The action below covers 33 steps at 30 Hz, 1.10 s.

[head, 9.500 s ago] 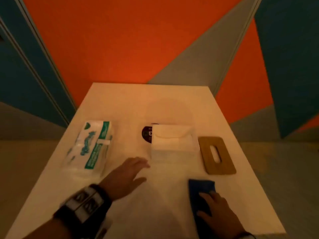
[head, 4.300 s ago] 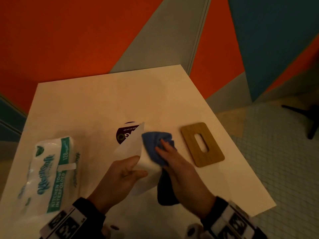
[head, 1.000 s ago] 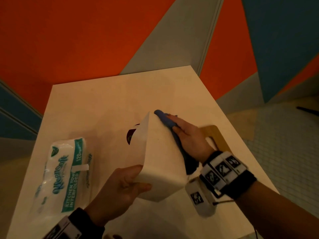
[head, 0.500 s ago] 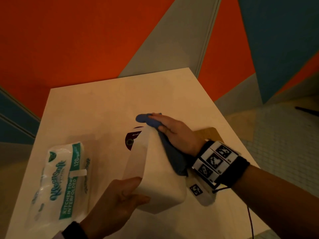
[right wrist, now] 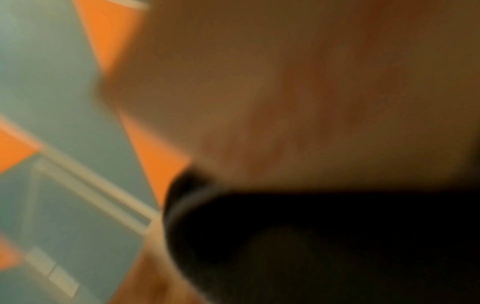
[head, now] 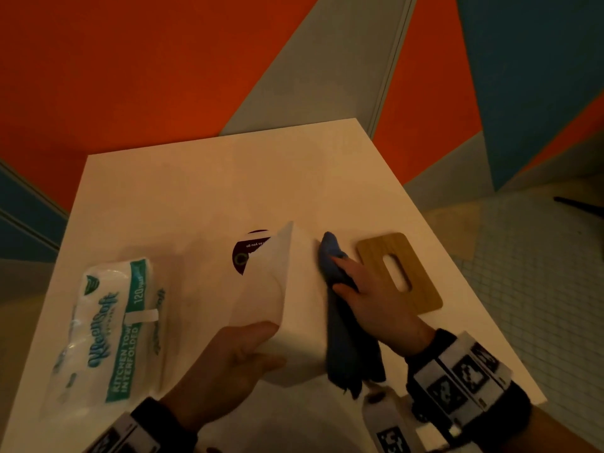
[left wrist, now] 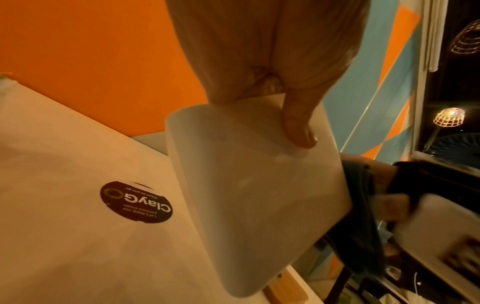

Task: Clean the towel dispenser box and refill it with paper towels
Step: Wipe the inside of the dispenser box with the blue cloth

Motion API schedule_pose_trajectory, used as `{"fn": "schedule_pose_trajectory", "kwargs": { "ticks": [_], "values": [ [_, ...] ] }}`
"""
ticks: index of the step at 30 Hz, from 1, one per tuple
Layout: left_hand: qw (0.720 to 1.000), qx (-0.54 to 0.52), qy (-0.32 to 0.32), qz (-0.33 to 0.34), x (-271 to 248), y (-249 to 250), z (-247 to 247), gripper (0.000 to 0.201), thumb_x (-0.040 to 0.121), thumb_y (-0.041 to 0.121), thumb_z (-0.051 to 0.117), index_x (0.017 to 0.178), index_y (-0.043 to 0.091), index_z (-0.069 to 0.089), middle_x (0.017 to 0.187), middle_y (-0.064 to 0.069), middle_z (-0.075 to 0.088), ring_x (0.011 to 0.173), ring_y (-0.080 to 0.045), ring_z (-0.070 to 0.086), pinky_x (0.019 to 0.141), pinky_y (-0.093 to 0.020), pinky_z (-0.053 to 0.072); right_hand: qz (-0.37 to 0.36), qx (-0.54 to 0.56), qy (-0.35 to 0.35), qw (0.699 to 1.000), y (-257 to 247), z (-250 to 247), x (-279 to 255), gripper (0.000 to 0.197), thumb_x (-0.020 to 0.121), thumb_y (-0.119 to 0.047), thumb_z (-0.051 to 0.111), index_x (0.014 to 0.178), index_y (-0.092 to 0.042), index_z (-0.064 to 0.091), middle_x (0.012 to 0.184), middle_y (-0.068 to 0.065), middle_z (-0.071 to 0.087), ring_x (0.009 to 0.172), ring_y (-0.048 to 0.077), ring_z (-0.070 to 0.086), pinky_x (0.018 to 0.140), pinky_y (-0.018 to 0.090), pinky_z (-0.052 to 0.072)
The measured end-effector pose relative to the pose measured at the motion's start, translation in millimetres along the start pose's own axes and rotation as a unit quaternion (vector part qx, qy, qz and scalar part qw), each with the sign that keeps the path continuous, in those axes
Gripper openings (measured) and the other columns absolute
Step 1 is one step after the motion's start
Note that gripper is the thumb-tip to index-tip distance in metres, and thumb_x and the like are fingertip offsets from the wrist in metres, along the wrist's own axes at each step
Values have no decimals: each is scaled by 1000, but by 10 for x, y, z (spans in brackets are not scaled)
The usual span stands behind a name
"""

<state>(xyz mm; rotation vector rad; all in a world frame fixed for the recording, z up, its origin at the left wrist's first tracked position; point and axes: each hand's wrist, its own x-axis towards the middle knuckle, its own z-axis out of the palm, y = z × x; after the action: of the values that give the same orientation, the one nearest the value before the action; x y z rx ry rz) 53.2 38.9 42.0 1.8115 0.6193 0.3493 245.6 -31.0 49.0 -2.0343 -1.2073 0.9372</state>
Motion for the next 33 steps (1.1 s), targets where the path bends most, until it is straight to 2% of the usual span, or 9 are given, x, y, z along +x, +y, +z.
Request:
{"fn": "schedule_pose_trajectory", "kwargs": {
  "ticks": [3,6,11,15,17,21,24,30,33],
  "values": [
    [996,-85,-10,7,109,24,-34,19,58,26,66,77,28,62,83,27,67,78,10,61,66,-4,46,-83,-22,15,996,0,127,-230,43,95,-13,42,136,-23,34,150,-3,27,137,9,23,93,-10,2],
    [987,-159,-7,3,155,48,-27,17,60,26,65,73,24,54,79,3,66,74,-5,62,64,-15,51,-122,-17,8,992,-51,223,-418,43,96,-17,38,128,-41,23,143,-18,20,130,-5,13,89,-14,-3],
    [975,-210,72,-26,246,75,92,30,59,19,73,76,21,48,56,1,61,56,-13,57,53,-16,49,-143,-38,-4,989,-59,267,-442,48,96,-17,32,133,-37,9,145,-19,2,135,-4,0,97,-8,-8],
    [974,-214,59,-53,281,91,45,45,72,2,65,100,35,55,74,-3,76,75,-14,70,64,-16,55,-172,-69,-19,982,-42,354,-439,54,86,-36,24,134,-30,-1,146,-15,-7,138,1,-8,105,5,-13],
    [979,-190,48,-54,254,77,18,49,77,-3,62,98,41,59,78,-8,74,81,-17,68,70,-16,54,-206,-96,9,974,10,411,-380,60,87,-25,34,141,-23,10,148,-4,4,139,7,-2,107,14,-15],
    [979,-189,40,-60,165,62,-26,44,68,14,67,105,38,62,102,2,74,96,-16,68,82,-28,56,-209,-97,95,968,174,391,-30,52,81,-2,47,132,-10,44,142,21,38,137,23,23,114,28,18],
    [977,-204,37,-57,101,56,-81,51,69,8,66,114,31,57,107,9,72,100,-12,66,75,-20,55,-107,-36,113,987,166,151,255,42,95,-4,34,137,-7,34,151,17,24,140,23,17,115,29,10],
    [971,-223,29,-76,43,40,-167,55,62,-2,68,112,20,58,100,9,74,96,-10,68,69,-16,54,23,291,47,955,120,-179,387,31,92,0,42,105,-24,55,120,6,55,117,26,49,100,38,39],
    [972,-218,-1,-92,113,57,-210,61,51,1,70,107,23,60,96,11,75,92,-8,68,66,-16,55,19,306,65,950,130,-202,307,34,89,4,45,101,-26,57,119,5,56,114,24,51,97,37,41]
  ]
}}
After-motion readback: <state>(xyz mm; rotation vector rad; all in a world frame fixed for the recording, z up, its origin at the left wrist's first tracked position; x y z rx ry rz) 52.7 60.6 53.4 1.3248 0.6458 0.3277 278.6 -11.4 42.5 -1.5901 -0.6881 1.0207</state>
